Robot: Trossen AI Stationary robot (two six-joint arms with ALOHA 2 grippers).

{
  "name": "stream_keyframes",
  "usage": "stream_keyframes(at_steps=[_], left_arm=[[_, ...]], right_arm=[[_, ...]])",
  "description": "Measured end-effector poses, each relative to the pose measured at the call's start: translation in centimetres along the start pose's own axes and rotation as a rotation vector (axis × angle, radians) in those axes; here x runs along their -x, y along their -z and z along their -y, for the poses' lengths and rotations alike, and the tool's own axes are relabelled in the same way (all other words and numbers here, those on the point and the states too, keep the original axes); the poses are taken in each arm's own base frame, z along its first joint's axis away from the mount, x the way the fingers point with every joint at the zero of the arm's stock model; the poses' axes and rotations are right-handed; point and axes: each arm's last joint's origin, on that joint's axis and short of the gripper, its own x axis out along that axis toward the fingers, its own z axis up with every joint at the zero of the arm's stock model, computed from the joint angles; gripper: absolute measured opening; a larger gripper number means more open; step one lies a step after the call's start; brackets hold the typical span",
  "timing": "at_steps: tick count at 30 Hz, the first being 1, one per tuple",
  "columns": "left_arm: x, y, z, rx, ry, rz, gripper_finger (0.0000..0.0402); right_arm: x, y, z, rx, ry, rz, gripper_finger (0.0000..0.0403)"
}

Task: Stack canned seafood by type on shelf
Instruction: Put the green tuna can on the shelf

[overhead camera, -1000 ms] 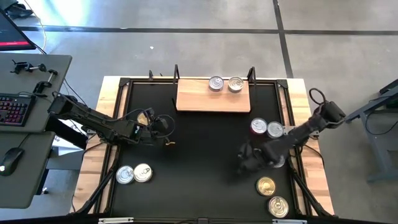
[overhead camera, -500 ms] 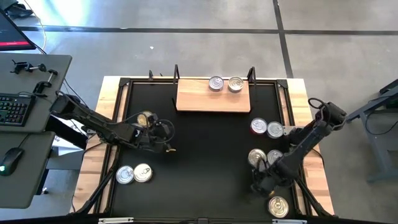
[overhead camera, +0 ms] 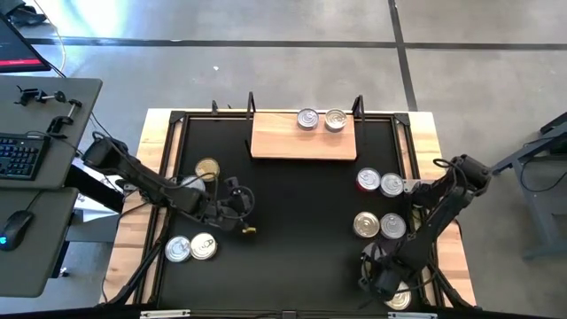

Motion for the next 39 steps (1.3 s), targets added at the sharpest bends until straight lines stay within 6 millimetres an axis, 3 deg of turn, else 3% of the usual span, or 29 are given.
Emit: stream_keyframes(at_steps=[7,15,20,25,30,36,39], left_arm=[[-0.2,-0.2,1.8,-0.024,0.054,0.078,0.0012],[0.6,-0.7,2.7,-0.066,0.115,0.143,0.0012],[1.1,-0.5,3.2,-0.08,0.139,0.148,0.0012],[1.3,-0.4,3.5,-0.091,0.15,0.147,0.0012],[1.2,-0.6,3.3,-0.096,0.144,0.162,0.0012],[-0.5,-1.5,1.6,-0.07,0.123,0.166,0.0036],[-1.5,-1.7,0.7,-0.173,0.149,0.164,0.0069]], right_arm=[[0.2,-4.6,-1.6,0.056,-0.071,0.062,0.0],[0.0,-11.8,-3.6,0.188,-0.181,0.244,0.0],[0.1,-16.5,-4.4,0.313,-0.227,0.467,0.0],[0.8,-19.8,-5.7,0.547,-0.202,0.852,0.0],[2.6,-20.4,-7.1,0.671,-0.284,1.026,0.0],[2.2,-18.4,-7.4,0.756,-0.229,1.025,0.0],[1.4,-17.4,-7.2,0.765,-0.194,1.006,0.0]])
